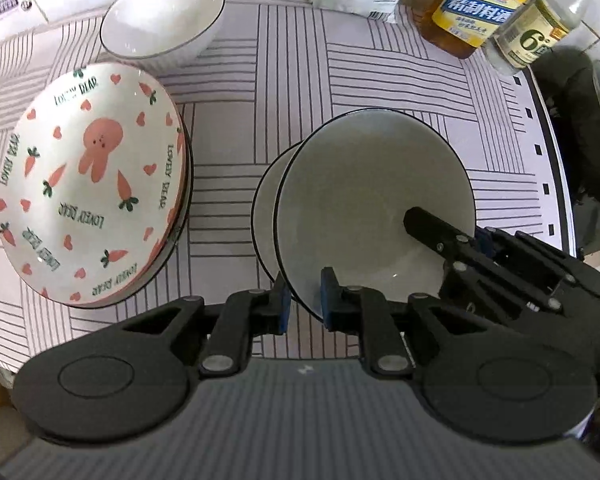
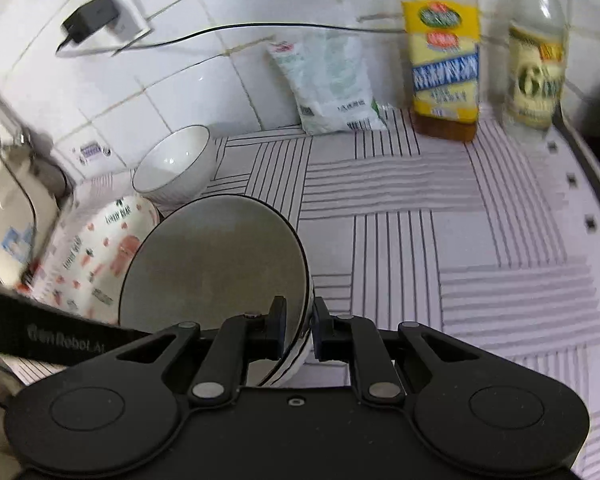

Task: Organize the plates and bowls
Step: 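Carry the second white bowl with both tools and lower it into the first bowl, then release the bowl, reach both tools to the white bowl by the wall, grasp its rim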

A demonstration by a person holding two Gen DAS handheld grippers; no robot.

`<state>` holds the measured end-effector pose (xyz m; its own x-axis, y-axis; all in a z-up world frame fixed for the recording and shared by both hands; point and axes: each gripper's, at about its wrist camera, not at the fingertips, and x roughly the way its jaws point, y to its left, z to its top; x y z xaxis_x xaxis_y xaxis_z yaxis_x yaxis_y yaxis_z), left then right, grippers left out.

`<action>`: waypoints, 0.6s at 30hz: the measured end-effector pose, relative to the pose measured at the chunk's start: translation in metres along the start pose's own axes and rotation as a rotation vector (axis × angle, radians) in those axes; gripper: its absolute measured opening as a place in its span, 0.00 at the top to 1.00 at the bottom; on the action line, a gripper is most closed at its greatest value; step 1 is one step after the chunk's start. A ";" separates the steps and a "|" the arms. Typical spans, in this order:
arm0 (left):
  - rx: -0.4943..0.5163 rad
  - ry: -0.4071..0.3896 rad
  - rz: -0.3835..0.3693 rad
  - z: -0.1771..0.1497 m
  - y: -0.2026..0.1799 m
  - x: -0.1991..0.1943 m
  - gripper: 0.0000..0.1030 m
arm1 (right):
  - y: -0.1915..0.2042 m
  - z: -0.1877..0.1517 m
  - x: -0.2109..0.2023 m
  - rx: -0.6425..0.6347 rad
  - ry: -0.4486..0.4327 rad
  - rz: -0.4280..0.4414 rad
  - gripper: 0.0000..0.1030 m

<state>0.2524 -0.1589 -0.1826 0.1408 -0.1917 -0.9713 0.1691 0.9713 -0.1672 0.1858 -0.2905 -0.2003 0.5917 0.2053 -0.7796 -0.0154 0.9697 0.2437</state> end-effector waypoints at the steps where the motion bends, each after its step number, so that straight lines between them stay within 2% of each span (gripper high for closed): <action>1: -0.005 0.006 0.001 0.001 0.001 0.002 0.87 | 0.004 -0.001 0.001 -0.041 -0.004 -0.016 0.84; 4: -0.031 0.028 -0.003 0.003 0.004 0.007 0.86 | 0.015 -0.005 0.005 -0.165 -0.018 -0.065 0.84; 6: -0.038 0.040 -0.003 0.005 0.006 0.009 0.86 | 0.018 -0.006 0.008 -0.201 -0.019 -0.078 0.84; 12: -0.042 0.047 -0.006 0.007 0.008 0.009 0.85 | 0.020 -0.005 0.015 -0.230 -0.021 -0.096 0.83; 14: -0.050 0.053 -0.003 0.008 0.009 0.009 0.79 | 0.021 -0.005 0.017 -0.241 -0.019 -0.105 0.82; 18: -0.065 0.070 -0.021 0.011 0.014 0.011 0.77 | 0.026 -0.008 0.019 -0.276 -0.019 -0.126 0.82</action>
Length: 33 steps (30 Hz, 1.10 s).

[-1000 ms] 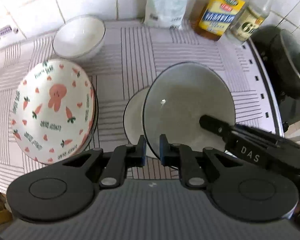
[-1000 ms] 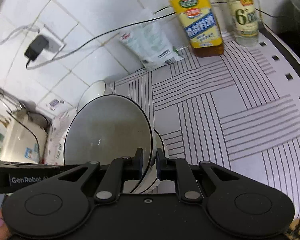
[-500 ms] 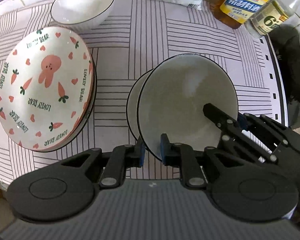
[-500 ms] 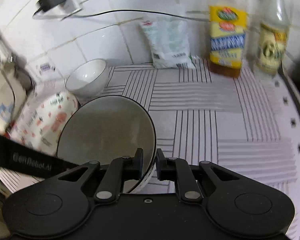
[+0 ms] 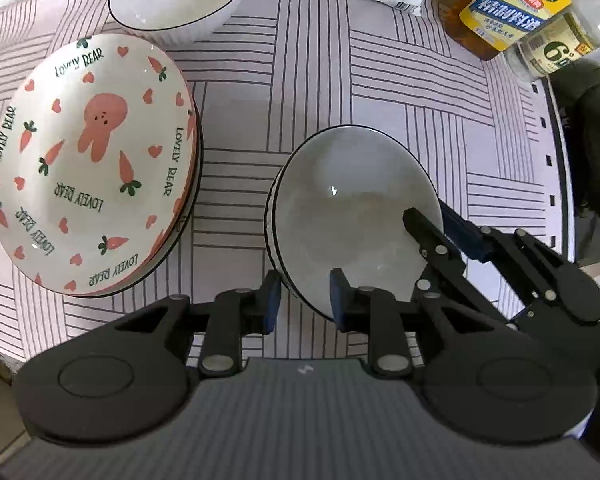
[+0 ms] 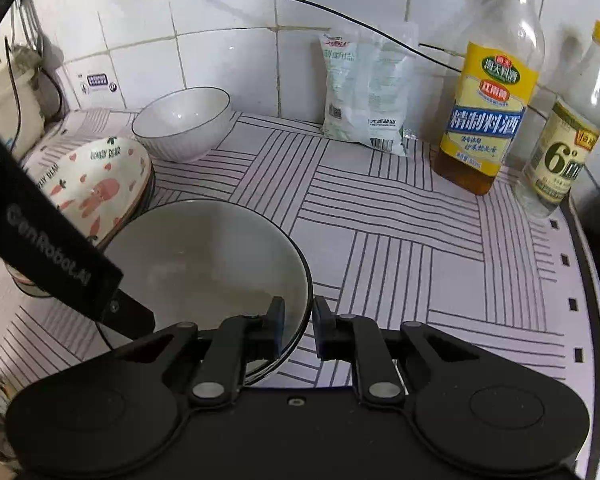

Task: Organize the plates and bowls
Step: 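Release the bowl, reach both tools to the white bowl by the wall, grasp its rim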

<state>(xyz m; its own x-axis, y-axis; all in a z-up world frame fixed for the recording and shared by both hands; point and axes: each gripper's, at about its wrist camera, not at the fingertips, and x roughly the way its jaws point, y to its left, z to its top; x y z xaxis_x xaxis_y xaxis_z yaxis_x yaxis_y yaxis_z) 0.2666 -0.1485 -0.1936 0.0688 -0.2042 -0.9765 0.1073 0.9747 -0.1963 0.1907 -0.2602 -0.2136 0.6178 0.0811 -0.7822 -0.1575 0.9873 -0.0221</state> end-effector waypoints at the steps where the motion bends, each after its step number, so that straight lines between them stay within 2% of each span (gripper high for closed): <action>1: 0.000 0.000 -0.002 0.001 0.001 0.000 0.77 | 0.000 -0.001 0.000 0.008 -0.001 -0.002 0.82; 8: 0.064 -0.004 -0.058 -0.001 0.007 -0.013 0.77 | 0.003 0.006 -0.014 0.074 0.014 -0.028 0.82; 13: 0.163 -0.102 -0.115 -0.004 0.015 -0.049 0.72 | 0.011 0.015 -0.046 0.162 -0.051 0.016 0.81; 16: 0.212 -0.162 -0.128 -0.003 0.024 -0.069 0.71 | 0.018 0.021 -0.061 0.233 -0.090 0.089 0.80; 19: 0.266 -0.223 -0.140 -0.001 0.037 -0.088 0.68 | 0.025 0.029 -0.069 0.295 -0.125 0.162 0.73; 23: 0.308 -0.289 -0.153 0.007 0.064 -0.108 0.63 | 0.037 0.041 -0.073 0.330 -0.143 0.212 0.66; 27: 0.311 -0.340 -0.151 0.017 0.095 -0.117 0.61 | 0.051 0.056 -0.067 0.336 -0.157 0.233 0.59; 29: 0.313 -0.363 -0.140 0.025 0.109 -0.118 0.60 | 0.057 0.063 -0.062 0.339 -0.175 0.240 0.51; 33: 0.284 -0.363 -0.144 0.048 0.138 -0.111 0.55 | 0.067 0.075 -0.042 0.416 -0.180 0.245 0.42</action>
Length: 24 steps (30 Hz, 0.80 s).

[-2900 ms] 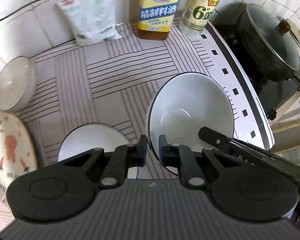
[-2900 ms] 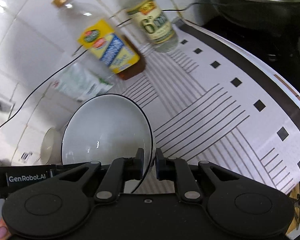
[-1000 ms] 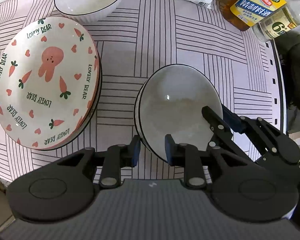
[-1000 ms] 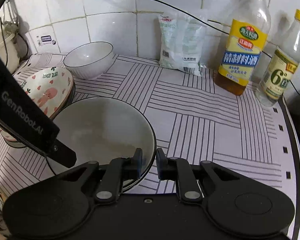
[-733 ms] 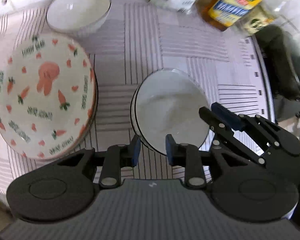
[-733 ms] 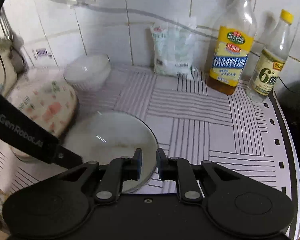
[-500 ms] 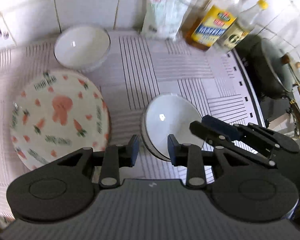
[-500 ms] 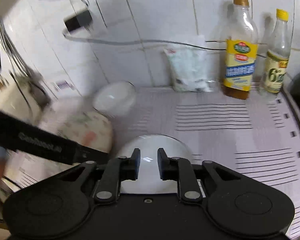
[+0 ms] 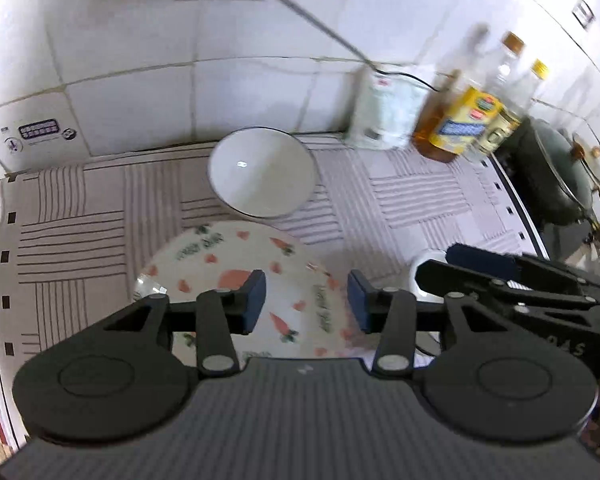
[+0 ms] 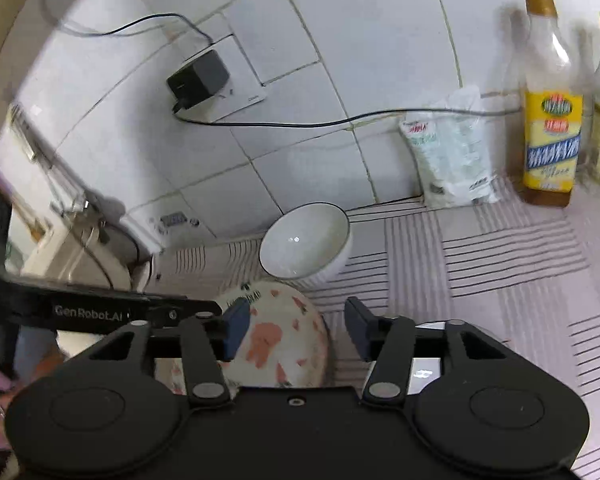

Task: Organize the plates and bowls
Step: 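Release the bowl, reach both tools to the white bowl by the wall, grasp its rim, then carry the third white bowl with both tools and lower it onto the bowl stack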

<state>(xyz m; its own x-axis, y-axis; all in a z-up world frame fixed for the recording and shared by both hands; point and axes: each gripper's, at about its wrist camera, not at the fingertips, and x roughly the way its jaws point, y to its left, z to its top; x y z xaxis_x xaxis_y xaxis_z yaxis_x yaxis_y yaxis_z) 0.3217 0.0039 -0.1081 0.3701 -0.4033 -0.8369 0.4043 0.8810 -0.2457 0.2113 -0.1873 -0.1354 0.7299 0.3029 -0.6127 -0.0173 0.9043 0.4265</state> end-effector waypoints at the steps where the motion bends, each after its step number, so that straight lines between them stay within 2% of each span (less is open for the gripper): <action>1: -0.003 -0.006 0.003 0.001 0.007 0.002 0.54 | 0.000 0.002 0.008 0.036 -0.008 -0.002 0.40; 6: 0.028 -0.056 0.056 0.019 0.038 0.021 0.52 | -0.003 0.008 0.043 0.227 -0.049 -0.015 0.39; 8: 0.060 -0.051 0.069 0.028 0.045 0.032 0.51 | -0.004 0.008 0.058 0.287 -0.061 -0.019 0.39; 11: 0.075 -0.042 0.056 0.041 0.052 0.049 0.49 | -0.003 0.009 0.078 0.319 -0.079 -0.046 0.39; 15: 0.098 -0.020 0.048 0.056 0.058 0.079 0.44 | -0.009 0.015 0.108 0.356 -0.061 -0.113 0.39; 18: 0.088 0.059 0.012 0.067 0.062 0.106 0.40 | -0.014 0.021 0.127 0.393 -0.029 -0.138 0.40; 20: 0.057 0.079 0.018 0.071 0.067 0.118 0.39 | -0.016 0.025 0.136 0.400 -0.018 -0.156 0.40; 24: 0.064 0.068 0.038 0.077 0.069 0.130 0.39 | -0.023 0.030 0.150 0.433 -0.010 -0.164 0.40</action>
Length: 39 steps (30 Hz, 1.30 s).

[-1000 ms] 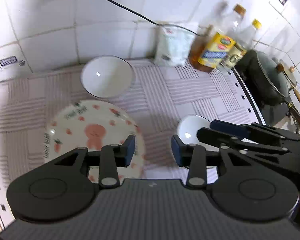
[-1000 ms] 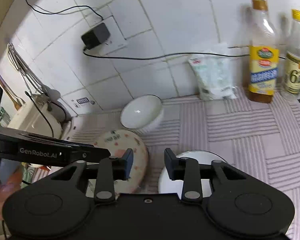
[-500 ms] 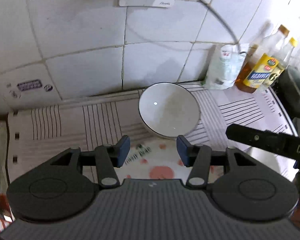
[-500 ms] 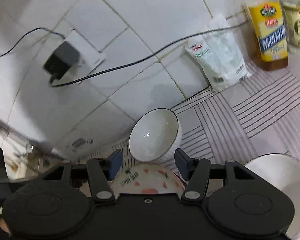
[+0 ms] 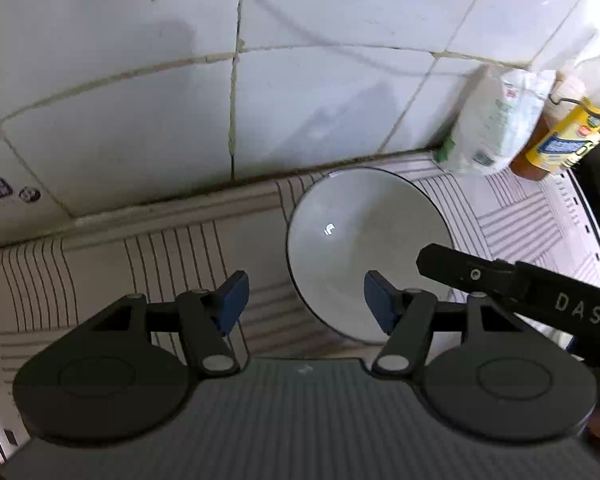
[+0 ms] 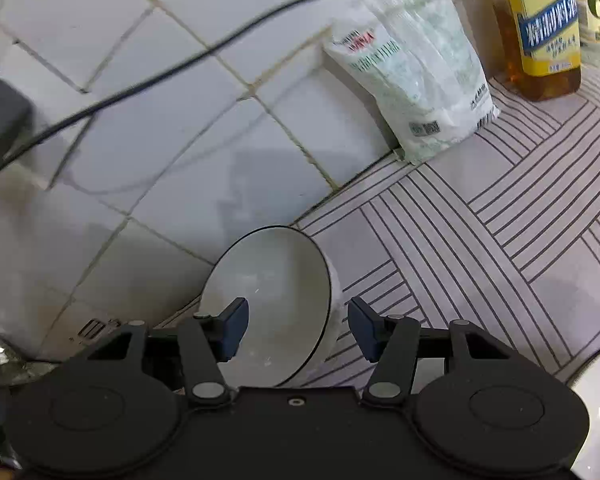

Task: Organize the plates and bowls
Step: 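Carry the third white bowl with both tools and lower it onto the bowl stack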

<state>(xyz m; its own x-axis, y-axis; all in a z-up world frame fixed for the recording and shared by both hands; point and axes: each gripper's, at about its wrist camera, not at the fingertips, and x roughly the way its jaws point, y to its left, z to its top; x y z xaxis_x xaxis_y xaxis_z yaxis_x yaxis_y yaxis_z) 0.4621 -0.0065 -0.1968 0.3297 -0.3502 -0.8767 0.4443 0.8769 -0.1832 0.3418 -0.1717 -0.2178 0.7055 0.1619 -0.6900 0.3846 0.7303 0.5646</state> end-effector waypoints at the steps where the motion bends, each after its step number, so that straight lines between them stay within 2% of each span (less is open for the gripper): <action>1: 0.001 -0.002 0.004 0.001 0.000 0.002 0.40 | -0.002 0.001 0.004 0.012 0.005 -0.009 0.41; 3: 0.003 -0.003 0.006 0.003 0.002 0.007 0.42 | -0.007 0.004 0.013 0.031 0.026 -0.032 0.50; 4: 0.001 0.000 0.013 0.003 0.002 0.010 0.47 | -0.008 0.005 0.017 0.042 0.039 -0.042 0.59; 5: -0.001 0.006 0.013 0.003 0.003 0.012 0.59 | -0.010 0.005 0.021 0.054 0.051 -0.044 0.70; 7: -0.015 0.031 -0.012 0.004 0.005 0.016 0.71 | -0.014 0.006 0.024 0.089 0.063 -0.050 0.81; 8: -0.033 0.045 -0.052 0.003 0.007 0.017 0.72 | -0.018 0.006 0.024 0.115 0.075 -0.046 0.83; 11: -0.056 0.026 -0.076 -0.001 0.006 0.013 0.74 | -0.023 0.008 0.020 0.141 0.100 -0.036 0.83; 16: -0.052 -0.018 -0.087 -0.011 -0.007 -0.004 0.74 | -0.022 0.011 -0.001 0.125 0.073 -0.019 0.83; 26: -0.101 -0.015 -0.130 -0.028 -0.027 -0.048 0.74 | -0.012 0.011 -0.056 0.057 0.070 -0.034 0.83; 31: -0.101 -0.030 -0.166 -0.039 -0.043 -0.075 0.74 | -0.009 0.007 -0.093 0.008 0.028 -0.040 0.83; 35: -0.056 -0.039 -0.189 -0.046 -0.069 -0.096 0.74 | -0.014 0.006 -0.125 -0.027 -0.015 -0.046 0.83; 39: 0.047 -0.072 -0.195 -0.058 -0.104 -0.112 0.74 | -0.034 0.001 -0.157 -0.030 -0.063 -0.033 0.83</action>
<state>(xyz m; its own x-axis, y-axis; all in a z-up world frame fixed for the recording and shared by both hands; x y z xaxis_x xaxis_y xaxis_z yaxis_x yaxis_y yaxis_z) 0.3311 -0.0392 -0.1051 0.2913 -0.5358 -0.7925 0.5433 0.7745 -0.3239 0.2183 -0.2223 -0.1283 0.7291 0.0956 -0.6777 0.3912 0.7542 0.5273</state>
